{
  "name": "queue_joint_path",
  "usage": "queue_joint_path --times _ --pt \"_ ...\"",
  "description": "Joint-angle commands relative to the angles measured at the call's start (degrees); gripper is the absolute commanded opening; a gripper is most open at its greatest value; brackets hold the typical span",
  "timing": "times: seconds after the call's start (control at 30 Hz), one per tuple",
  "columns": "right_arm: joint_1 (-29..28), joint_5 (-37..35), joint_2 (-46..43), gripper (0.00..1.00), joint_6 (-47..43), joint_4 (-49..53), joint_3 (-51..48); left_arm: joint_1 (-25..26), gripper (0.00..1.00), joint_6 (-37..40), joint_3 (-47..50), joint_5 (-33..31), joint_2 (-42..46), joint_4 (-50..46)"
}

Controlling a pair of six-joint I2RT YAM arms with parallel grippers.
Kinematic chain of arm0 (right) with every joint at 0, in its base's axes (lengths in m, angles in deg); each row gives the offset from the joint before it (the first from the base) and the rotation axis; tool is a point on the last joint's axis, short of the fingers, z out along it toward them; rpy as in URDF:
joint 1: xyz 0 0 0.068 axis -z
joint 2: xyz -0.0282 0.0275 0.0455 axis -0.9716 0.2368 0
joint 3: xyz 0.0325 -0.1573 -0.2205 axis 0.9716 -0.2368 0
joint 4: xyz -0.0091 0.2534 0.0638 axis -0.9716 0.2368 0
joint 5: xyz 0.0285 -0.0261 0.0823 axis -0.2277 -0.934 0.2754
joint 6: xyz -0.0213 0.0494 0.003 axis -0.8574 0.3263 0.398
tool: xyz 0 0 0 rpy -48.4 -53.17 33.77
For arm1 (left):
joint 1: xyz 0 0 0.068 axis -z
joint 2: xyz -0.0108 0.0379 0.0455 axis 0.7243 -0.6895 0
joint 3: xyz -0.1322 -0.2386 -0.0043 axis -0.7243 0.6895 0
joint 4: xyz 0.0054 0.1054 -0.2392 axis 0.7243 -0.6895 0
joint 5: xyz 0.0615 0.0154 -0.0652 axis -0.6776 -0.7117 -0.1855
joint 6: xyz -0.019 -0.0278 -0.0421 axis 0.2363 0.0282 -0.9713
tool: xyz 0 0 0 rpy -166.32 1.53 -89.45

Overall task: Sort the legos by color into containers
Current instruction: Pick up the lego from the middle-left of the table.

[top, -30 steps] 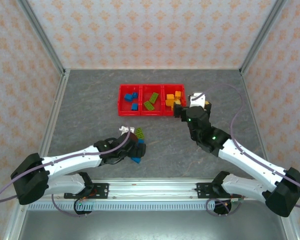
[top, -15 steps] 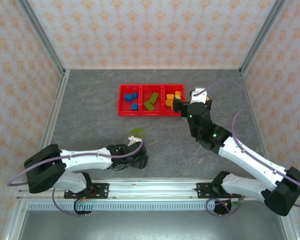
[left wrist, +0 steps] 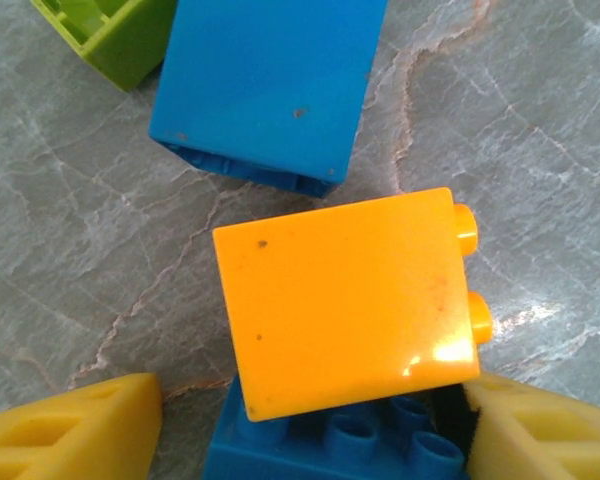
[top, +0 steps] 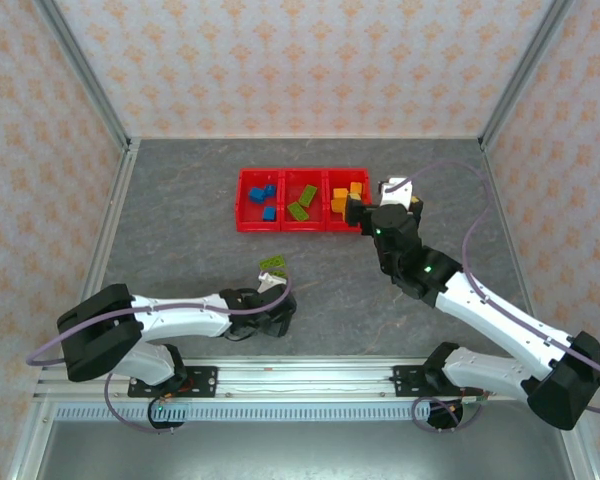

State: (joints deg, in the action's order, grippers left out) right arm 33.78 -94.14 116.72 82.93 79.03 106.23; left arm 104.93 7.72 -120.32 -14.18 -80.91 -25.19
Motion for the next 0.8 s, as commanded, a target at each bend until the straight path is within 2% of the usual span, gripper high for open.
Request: queue_joint_path --times 0.0,0.17,0.3,0.43,0.6,0.7,0.77 --pt "0.4 -2.0 -0.5 1.0 1.3 1.5 1.2 0.4 0.61 1.3 -1.4 -1.5 -1.7 -1.5" --pt "0.4 -2.8 -1.1 1.0 1.1 1.5 0.6 1.7 0.5 1.1 -3.5 -4.2 -0.9 -4.6" --pt "0.5 -3.1 -1.3 1.0 0.8 1.5 0.7 2.2 0.46 0.4 -4.3 -4.8 1.9 -6.3" --pt "0.5 -3.3 -1.3 1.0 0.4 1.2 0.8 2.2 0.37 -0.8 -4.7 -6.5 8.1 -7.5" --pt "0.5 -3.6 -1.2 1.0 0.2 0.9 0.8 2.2 0.36 -0.4 -4.8 -10.0 19.6 -6.7" --pt "0.6 -3.7 -1.3 1.0 0.0 0.6 0.8 2.1 0.36 1.0 -7.2 -15.9 25.8 -5.9" --pt "0.7 -3.7 -1.1 1.0 -0.2 0.4 1.0 2.1 0.4 2.0 -10.4 -24.7 28.2 -6.2"
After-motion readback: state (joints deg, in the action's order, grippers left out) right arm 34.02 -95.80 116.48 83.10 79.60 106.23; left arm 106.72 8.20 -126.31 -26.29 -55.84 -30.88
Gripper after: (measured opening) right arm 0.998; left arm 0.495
